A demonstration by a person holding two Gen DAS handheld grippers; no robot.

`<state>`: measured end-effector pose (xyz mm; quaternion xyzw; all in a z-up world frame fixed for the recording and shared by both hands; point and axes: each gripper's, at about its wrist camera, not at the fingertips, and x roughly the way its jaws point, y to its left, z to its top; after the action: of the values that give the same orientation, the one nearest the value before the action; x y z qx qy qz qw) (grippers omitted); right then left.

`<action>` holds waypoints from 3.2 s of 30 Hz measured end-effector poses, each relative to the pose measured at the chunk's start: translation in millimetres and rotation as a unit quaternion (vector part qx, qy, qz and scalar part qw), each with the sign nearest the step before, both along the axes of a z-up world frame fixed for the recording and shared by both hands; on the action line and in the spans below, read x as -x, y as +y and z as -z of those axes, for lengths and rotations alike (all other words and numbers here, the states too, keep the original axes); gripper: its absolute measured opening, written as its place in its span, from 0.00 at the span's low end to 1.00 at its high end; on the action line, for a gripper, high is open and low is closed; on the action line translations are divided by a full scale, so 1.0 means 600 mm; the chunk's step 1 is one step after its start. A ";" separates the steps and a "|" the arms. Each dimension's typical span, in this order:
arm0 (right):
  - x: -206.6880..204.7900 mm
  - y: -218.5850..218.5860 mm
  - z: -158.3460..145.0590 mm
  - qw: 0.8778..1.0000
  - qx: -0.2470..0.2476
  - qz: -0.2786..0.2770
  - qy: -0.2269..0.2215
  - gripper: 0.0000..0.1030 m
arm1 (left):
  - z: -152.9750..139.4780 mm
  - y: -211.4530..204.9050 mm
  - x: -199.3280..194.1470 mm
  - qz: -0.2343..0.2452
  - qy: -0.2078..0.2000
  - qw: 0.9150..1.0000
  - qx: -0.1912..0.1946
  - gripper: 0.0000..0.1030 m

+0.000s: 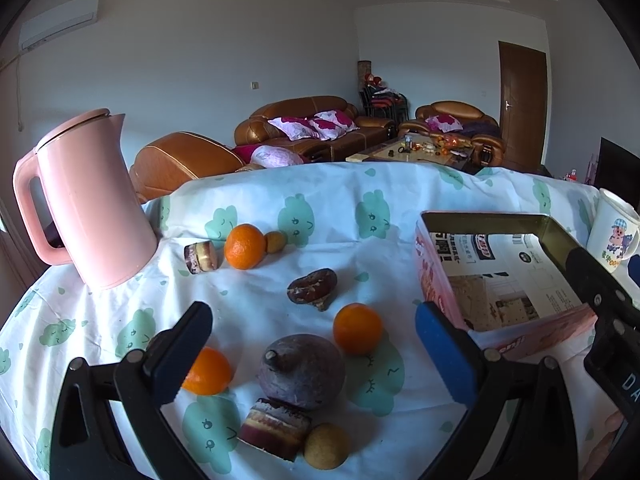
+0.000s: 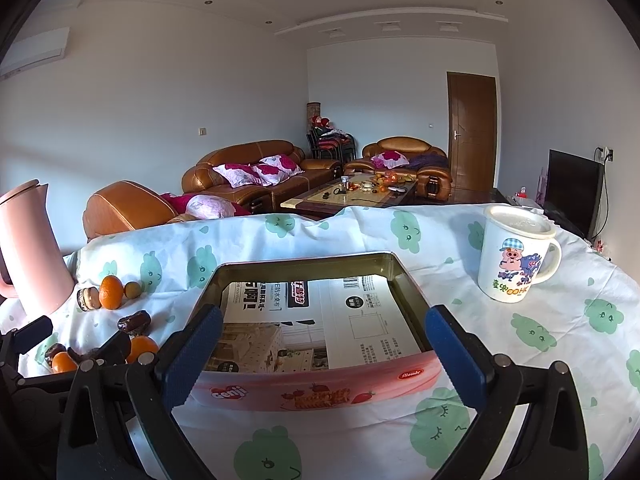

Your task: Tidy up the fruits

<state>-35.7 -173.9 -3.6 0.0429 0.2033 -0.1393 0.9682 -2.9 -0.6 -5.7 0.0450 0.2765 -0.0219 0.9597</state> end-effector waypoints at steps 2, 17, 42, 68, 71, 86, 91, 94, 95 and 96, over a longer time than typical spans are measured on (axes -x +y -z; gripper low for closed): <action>0.000 0.000 0.000 1.000 0.000 0.000 0.000 0.99 | -0.001 0.000 -0.001 0.000 0.001 1.000 0.000 1.00; -0.001 0.001 0.000 1.000 -0.002 -0.001 -0.001 0.99 | 0.000 0.001 -0.002 0.000 0.002 1.000 0.001 1.00; -0.001 0.013 0.002 0.999 -0.005 -0.031 0.005 0.99 | 0.005 0.007 0.001 -0.005 0.009 1.000 0.011 1.00; -0.014 0.090 0.023 0.958 -0.069 -0.265 0.082 0.81 | 0.015 0.230 0.087 -0.081 0.077 0.993 0.039 1.00; -0.019 0.139 0.041 0.939 -0.056 -0.315 0.125 0.72 | 0.016 0.249 0.099 -0.075 0.078 0.994 0.031 1.00; -0.041 0.225 0.089 0.898 0.002 -0.377 0.228 0.29 | -0.001 0.179 0.090 0.026 0.090 0.995 0.033 0.92; -0.038 0.184 0.070 0.910 -0.008 -0.361 0.203 0.29 | 0.001 0.145 0.072 0.060 0.104 0.992 0.044 0.91; -0.036 0.139 0.045 0.922 -0.039 -0.348 0.166 0.29 | 0.013 0.120 0.054 0.077 0.117 0.989 0.046 0.83; -0.037 0.125 0.038 0.926 -0.045 -0.341 0.155 0.29 | 0.019 0.112 0.046 0.080 0.126 0.988 0.047 0.77; -0.036 0.111 0.031 0.931 -0.049 -0.332 0.144 0.29 | 0.026 0.104 0.037 0.082 0.138 0.986 0.050 0.71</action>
<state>-14.0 -107.2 -22.3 -0.0001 0.3500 0.1955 0.9161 -24.9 62.0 -21.3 0.0155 0.4001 -0.1204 0.9084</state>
